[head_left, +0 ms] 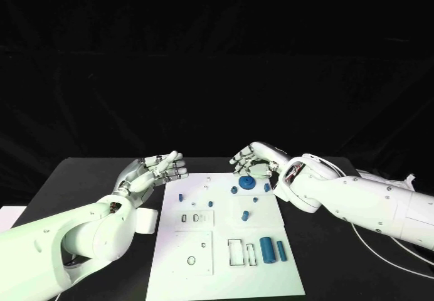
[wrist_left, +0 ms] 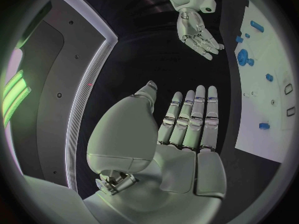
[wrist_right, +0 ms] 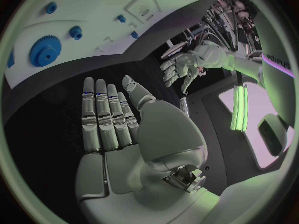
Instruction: Assemble the parts on the task board
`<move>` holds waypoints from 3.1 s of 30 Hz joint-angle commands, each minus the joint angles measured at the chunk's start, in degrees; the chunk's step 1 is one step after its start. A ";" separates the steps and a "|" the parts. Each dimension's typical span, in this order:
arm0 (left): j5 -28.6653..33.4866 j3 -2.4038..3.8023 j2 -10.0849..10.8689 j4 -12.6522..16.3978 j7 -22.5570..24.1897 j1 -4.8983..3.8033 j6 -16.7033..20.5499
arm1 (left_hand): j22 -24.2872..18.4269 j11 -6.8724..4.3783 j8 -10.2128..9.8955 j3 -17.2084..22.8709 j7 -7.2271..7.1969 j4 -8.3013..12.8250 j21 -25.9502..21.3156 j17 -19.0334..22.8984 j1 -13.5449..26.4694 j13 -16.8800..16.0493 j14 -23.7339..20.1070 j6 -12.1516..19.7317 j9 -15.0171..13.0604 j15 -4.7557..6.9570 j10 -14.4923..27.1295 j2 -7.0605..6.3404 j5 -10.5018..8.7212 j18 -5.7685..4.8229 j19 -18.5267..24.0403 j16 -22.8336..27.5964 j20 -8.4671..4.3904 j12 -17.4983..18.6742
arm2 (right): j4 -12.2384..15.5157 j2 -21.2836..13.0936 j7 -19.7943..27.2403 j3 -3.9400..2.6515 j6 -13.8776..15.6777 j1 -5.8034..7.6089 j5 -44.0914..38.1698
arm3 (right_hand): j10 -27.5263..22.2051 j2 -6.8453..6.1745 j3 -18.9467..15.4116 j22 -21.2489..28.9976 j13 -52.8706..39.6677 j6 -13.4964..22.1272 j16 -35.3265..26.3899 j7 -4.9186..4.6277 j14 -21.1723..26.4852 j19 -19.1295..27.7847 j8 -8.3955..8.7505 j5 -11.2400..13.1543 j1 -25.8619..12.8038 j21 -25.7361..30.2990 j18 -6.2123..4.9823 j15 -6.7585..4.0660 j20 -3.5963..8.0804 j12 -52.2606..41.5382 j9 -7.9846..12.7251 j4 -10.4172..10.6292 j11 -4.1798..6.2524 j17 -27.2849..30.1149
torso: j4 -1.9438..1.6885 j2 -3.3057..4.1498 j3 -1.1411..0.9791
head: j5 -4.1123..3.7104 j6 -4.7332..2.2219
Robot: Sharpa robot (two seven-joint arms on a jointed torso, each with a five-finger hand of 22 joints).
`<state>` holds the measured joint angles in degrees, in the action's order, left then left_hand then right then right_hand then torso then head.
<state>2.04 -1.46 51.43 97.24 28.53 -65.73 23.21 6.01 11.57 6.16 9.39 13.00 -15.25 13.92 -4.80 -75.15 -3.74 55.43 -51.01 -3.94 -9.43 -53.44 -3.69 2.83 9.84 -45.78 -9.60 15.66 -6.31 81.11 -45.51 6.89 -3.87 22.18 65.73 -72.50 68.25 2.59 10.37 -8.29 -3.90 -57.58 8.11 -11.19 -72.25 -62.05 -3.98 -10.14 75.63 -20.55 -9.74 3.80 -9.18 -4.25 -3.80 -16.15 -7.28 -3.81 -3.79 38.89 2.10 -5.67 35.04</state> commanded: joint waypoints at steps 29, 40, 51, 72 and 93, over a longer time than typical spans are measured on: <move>3.20 0.38 1.62 3.45 0.23 -0.18 -3.20 | -0.25 0.07 -0.54 -0.64 1.35 0.17 -0.16 0.19 0.13 0.07 0.35 -0.69 0.12 0.03 -0.35 0.31 -0.01 0.68 -0.53 0.45 0.06 0.42 | 2.66 -0.16 -16.72 -2.26 -16.16 0.19 -35.11 | -0.69 -5.29 5.59 -12.34 0.07 -2.84 32.57 3.38 -13.99 -9.18 0.29 1.57 -3.71 -22.09 -0.49 -4.43 4.86 0.53 -0.06 5.08 3.24 -10.26 | -2.63 5.10 1.23 | -2.49 -0.78; 3.20 0.38 1.68 3.30 -0.05 -0.17 -3.12 | -0.29 0.08 -0.60 -0.69 1.38 0.21 -0.20 0.21 0.09 0.07 0.36 -0.69 0.13 0.02 -0.35 0.36 -0.01 0.67 -0.54 0.51 0.07 0.48 | 2.93 -0.54 -16.29 -2.72 -16.20 0.19 -35.36 | -0.72 -6.14 9.68 -15.46 0.11 -3.78 50.77 3.54 -12.68 -6.71 0.11 1.38 -2.95 -26.80 -0.76 -4.31 4.71 0.62 -0.16 7.59 2.87 -32.31 | -2.89 5.45 1.34 | -2.82 -1.03; 3.19 0.38 1.76 3.44 -0.33 -0.17 -3.09 | -0.34 0.10 -0.68 -0.73 1.41 0.27 -0.26 0.25 0.04 0.08 0.37 -0.70 0.15 0.01 -0.35 0.44 -0.02 0.67 -0.56 0.58 0.07 0.56 | 2.10 -0.25 -15.46 -2.75 -19.15 0.17 -34.47 | 0.02 -6.36 13.74 -17.50 0.19 -5.12 55.59 3.86 -12.63 -6.23 0.13 1.92 -2.52 -29.78 -0.70 -4.56 4.85 0.65 -0.21 8.85 3.12 -38.96 | -3.15 5.75 1.43 | -3.11 -0.84; 3.19 0.38 1.72 3.06 -0.63 -0.17 -3.05 | -0.44 0.12 -0.82 -0.79 1.43 0.43 -0.34 0.30 -0.13 0.08 0.45 -0.76 0.15 0.01 -0.40 0.65 -0.02 0.67 -0.62 0.70 0.07 0.69 | 1.09 0.40 -14.57 -2.74 -19.90 0.09 -33.32 | 0.11 -7.01 15.20 -19.05 0.18 -5.46 56.85 3.75 -12.28 -5.83 0.13 2.50 -2.81 -31.47 -0.59 -4.53 4.72 0.63 -0.21 9.96 3.10 -40.73 | -3.54 6.07 1.56 | -3.43 -0.49; 3.15 0.38 1.60 2.88 -1.28 -0.17 -3.03 | -0.63 0.14 -1.11 -0.91 1.45 0.89 -0.50 0.38 -0.58 0.08 0.67 -0.87 0.17 0.02 -0.48 1.00 -0.02 0.67 -0.82 0.91 0.06 0.98 | 2.60 1.87 -16.01 -3.37 -4.67 0.13 -31.85 | 5.00 -4.88 17.48 -29.51 -0.28 -9.75 62.93 4.62 -13.22 -9.25 -1.33 3.32 -2.61 -39.60 0.81 -5.55 5.07 0.15 -1.52 13.30 4.32 -49.65 | -3.97 6.23 1.72 | -3.11 -1.08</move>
<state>5.14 -1.14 53.13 99.96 27.25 -65.81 21.18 5.42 11.77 5.40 8.46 13.17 -14.60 13.67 -4.47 -75.68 -3.72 55.84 -51.58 -3.82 -9.42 -53.64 -3.17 2.82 9.81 -46.18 -9.05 15.66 -5.52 83.79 -43.89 -8.16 -7.20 14.29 65.86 -104.21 72.77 -3.06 27.68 -37.78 -4.09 -66.23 70.74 -7.23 -84.03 -70.72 -4.86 -6.62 72.93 -59.84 -9.74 -1.24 -4.11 -4.10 -3.95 -3.37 -3.02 -53.44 -7.66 45.05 3.78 -8.87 34.04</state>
